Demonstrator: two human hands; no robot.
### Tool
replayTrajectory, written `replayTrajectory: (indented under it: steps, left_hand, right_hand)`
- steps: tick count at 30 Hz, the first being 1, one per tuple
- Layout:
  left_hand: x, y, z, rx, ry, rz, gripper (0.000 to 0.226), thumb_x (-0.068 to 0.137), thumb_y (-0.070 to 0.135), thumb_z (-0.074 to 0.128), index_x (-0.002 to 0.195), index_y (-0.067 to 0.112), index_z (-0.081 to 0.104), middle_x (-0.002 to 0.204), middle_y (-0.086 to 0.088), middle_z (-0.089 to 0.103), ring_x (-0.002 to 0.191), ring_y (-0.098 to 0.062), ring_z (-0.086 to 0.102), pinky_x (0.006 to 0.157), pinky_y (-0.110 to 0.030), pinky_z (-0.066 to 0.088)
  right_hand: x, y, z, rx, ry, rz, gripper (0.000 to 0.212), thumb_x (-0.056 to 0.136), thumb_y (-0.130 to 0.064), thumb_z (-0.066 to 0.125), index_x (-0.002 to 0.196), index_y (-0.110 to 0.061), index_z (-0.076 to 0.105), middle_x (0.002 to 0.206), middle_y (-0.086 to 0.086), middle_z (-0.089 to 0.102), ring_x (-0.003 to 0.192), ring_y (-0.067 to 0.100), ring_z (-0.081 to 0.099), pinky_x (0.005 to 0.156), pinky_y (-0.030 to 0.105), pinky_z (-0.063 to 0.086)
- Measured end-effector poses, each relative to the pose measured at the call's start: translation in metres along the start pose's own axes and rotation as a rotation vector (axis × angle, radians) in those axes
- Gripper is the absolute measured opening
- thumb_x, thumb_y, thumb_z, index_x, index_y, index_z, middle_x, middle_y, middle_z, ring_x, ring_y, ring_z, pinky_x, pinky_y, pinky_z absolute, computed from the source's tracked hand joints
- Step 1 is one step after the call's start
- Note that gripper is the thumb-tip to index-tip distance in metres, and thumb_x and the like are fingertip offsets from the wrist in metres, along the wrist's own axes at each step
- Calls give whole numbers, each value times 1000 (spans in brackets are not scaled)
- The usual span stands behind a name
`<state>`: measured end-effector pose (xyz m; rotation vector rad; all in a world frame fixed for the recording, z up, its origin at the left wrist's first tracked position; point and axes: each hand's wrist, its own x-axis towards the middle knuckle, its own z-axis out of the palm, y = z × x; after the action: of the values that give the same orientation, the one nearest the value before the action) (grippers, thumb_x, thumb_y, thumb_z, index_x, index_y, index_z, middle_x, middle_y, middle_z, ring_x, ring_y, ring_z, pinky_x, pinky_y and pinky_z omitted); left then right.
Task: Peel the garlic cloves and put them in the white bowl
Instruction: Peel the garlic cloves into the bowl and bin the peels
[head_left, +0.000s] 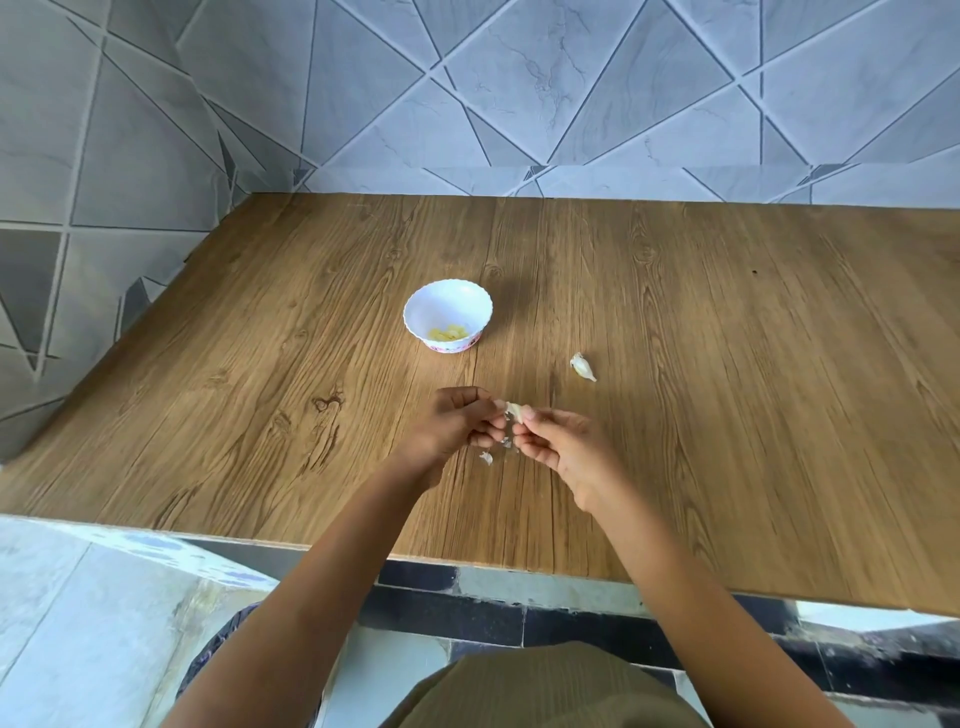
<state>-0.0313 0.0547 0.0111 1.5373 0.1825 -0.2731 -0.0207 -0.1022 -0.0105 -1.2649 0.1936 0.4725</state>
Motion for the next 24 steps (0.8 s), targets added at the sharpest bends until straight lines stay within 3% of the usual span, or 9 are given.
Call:
replayTrajectory:
  steps: [2,4,9,11,15,18,20,22,24]
  left_hand:
    - [-1,2,-2,-70,-6,-22,15,92,8,55,80,8,64,66,-1,66,57,-8,61,56,-17,50]
    - [-3,1,-5,27,11,-6,13,92,11,57,82,7,65,69,-2,68,59,-9,61,57,-17,51]
    - [-1,-4,-8,739,154,155,16,89,21,63,86,9,73,79,-3,72,72,-13,65,71,-27,50]
    - [-1,-3,-7,884,186,203,11,84,20,67,87,13,75,83,2,72,77,-11,64,75,-27,51]
    - [-5,2,-3,777,234,256,5,77,7,72,81,8,71,77,3,69,71,-10,62,72,-27,52]
    - [-7,8,1,663,204,301,26,81,-10,55,94,6,70,76,-1,68,68,-9,63,75,-25,53]
    - [-8,13,2,604,131,307,38,82,-16,46,104,5,68,86,-5,70,75,-12,66,79,-26,54]
    - [-7,16,2,563,66,291,32,85,-11,53,105,7,69,96,-5,72,86,-17,69,84,-27,54]
    - [-6,18,3,545,42,277,19,84,-2,63,98,8,72,92,-6,73,86,-20,70,85,-29,54]
  right_hand:
    - [-2,-4,0,109,-13,60,9,87,-8,61,82,-7,68,66,1,70,57,6,66,54,14,52]
    - [-4,-7,-2,113,-23,44,7,87,-9,62,83,-7,69,68,1,70,59,6,65,56,14,52]
    - [-6,-7,-5,15,10,-26,7,84,-9,65,89,-7,69,72,1,68,61,6,62,60,16,53]
    - [-6,-6,-6,33,2,3,12,85,-10,64,93,-3,69,71,0,67,61,6,62,60,16,53]
    - [-7,-6,-4,15,-38,45,14,87,-16,62,90,-5,70,70,-1,67,62,5,62,58,15,52]
    - [-7,-7,-6,3,-49,46,14,87,-17,62,86,-7,71,71,1,68,62,6,64,58,15,52]
    - [-7,-9,-7,-14,-56,55,13,87,-17,63,85,-6,71,71,2,69,61,7,65,57,15,52]
    - [-7,-10,-6,-36,-78,66,13,87,-16,63,85,-5,70,69,2,69,59,7,65,55,15,52]
    - [-6,-11,-6,-60,-100,70,15,86,-17,64,88,-3,70,68,2,69,58,7,64,54,15,51]
